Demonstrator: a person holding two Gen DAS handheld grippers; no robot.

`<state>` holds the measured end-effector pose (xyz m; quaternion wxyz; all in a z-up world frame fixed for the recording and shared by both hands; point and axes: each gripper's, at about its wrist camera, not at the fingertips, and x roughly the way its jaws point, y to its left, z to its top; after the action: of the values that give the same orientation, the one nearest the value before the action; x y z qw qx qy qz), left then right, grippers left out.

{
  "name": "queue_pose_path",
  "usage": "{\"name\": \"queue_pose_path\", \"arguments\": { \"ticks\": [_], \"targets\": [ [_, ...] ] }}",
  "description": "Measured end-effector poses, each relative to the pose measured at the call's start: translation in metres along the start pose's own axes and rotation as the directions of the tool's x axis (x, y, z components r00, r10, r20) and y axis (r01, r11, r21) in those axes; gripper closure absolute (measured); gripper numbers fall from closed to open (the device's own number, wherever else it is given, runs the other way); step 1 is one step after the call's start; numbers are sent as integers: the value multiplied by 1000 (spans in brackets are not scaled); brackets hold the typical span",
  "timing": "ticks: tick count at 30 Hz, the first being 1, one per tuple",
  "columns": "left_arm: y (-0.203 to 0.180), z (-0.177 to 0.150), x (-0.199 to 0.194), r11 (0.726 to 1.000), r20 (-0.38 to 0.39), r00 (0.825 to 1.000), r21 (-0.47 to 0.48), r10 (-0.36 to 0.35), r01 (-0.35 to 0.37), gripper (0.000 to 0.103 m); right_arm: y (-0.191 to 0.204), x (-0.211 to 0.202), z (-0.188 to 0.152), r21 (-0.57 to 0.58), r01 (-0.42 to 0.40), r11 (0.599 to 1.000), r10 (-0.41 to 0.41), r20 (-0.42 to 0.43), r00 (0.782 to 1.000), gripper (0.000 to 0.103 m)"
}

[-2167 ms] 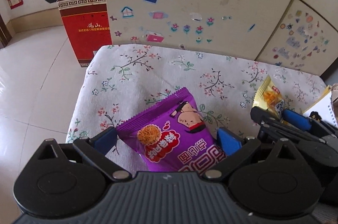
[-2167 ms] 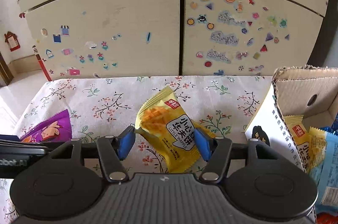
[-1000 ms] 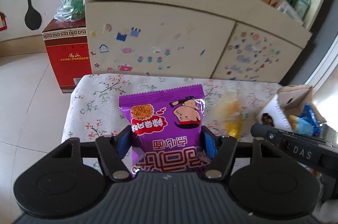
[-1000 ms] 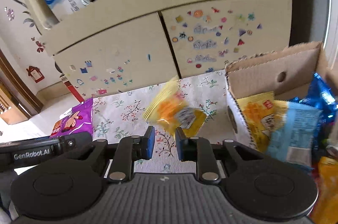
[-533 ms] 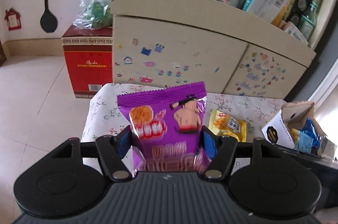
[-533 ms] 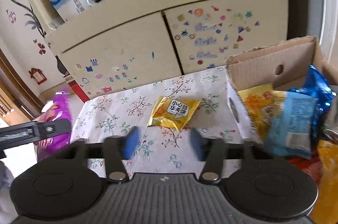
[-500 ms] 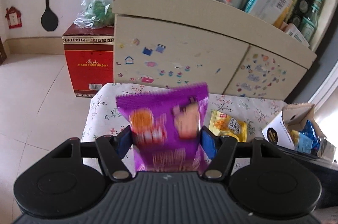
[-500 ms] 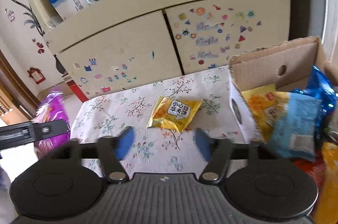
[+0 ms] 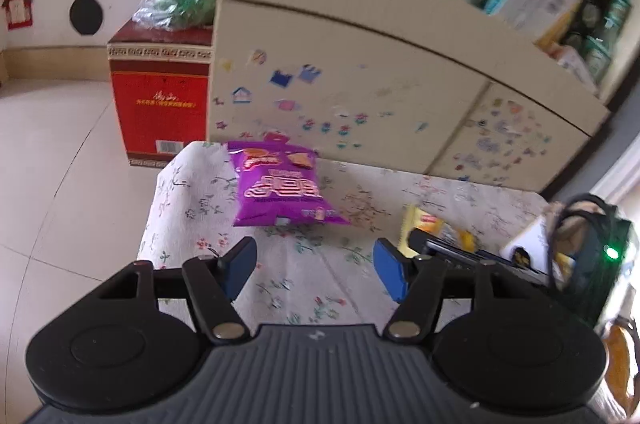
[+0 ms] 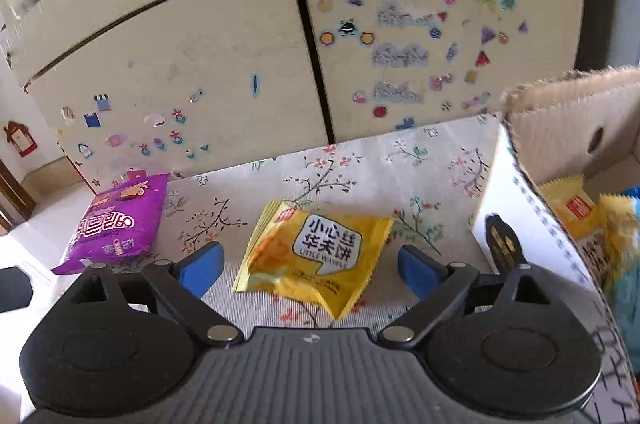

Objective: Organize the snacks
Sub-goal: 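Lift the purple pack with the left tool while the right tool lowers onto the waffle pack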

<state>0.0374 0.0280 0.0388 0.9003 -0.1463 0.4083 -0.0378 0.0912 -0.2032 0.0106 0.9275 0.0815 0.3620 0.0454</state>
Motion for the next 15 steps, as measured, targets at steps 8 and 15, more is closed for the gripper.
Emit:
{"name": "queue_pose_path", "arguments": {
  "ticks": [8,15],
  "targets": [
    [-5,29,51,994,25,996,70,86,-88,19,9,9,4,-27,19,999,-19,-1,1000,6],
    [-8,37,100,982,-6,988,110,152,-150,18,16,15,2,-93,51,994,-51,2,999,12]
  ]
}}
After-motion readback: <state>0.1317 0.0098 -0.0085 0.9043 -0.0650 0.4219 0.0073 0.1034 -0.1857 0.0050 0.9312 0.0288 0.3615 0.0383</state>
